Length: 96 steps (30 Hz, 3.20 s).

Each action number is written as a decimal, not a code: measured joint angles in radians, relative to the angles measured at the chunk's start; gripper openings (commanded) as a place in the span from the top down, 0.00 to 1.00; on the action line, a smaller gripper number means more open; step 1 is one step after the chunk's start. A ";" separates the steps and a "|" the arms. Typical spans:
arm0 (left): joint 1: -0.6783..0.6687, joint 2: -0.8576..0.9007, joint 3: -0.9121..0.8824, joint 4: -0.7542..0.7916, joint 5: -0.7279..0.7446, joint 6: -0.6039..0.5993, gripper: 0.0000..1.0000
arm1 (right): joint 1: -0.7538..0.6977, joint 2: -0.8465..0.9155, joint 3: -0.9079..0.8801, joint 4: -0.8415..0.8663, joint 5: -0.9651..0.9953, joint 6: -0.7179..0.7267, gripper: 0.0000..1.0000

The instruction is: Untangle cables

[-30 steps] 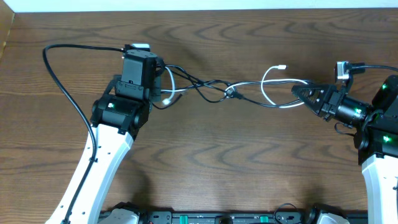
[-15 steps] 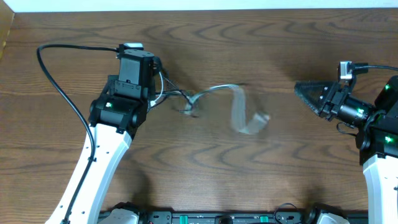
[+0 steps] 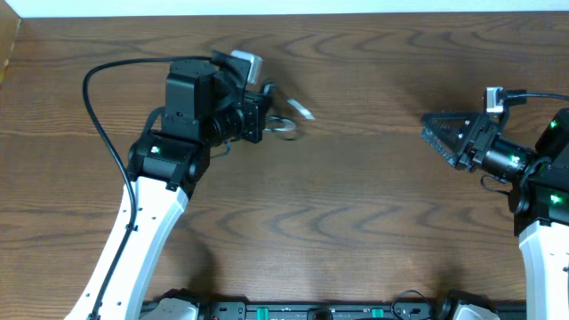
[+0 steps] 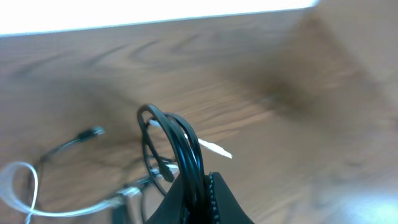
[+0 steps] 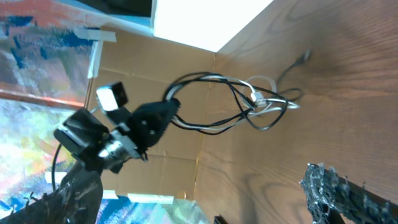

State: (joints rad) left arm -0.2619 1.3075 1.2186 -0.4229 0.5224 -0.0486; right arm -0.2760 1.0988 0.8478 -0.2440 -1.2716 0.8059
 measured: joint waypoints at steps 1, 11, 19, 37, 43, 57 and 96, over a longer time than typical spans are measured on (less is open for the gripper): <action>0.000 0.000 0.000 0.024 0.039 -0.002 0.93 | 0.003 0.000 0.000 -0.003 0.000 -0.005 0.01; -0.008 0.000 0.000 0.283 0.264 -0.108 0.92 | 0.103 0.000 0.000 -0.116 0.104 -0.076 0.01; -0.080 0.000 0.000 0.365 0.319 -0.143 0.93 | 0.251 0.000 0.000 -0.119 0.245 -0.100 0.01; -0.212 0.000 0.000 0.371 0.409 -0.151 0.92 | 0.300 0.000 0.000 -0.119 0.504 -0.140 0.01; -0.296 0.000 0.000 0.371 0.422 -0.151 0.92 | 0.300 0.000 0.000 -0.154 0.600 -0.177 0.02; -0.383 0.000 0.000 0.368 0.484 -0.156 0.92 | 0.277 0.000 0.000 -0.326 1.105 -0.158 0.03; -0.383 0.000 0.000 0.328 -0.062 -0.266 0.93 | 0.245 0.000 0.000 -0.431 0.608 -0.539 0.01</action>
State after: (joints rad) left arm -0.6453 1.3075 1.2186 -0.0944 0.4606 -0.3149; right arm -0.0307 1.0988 0.8478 -0.6746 -0.6636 0.2665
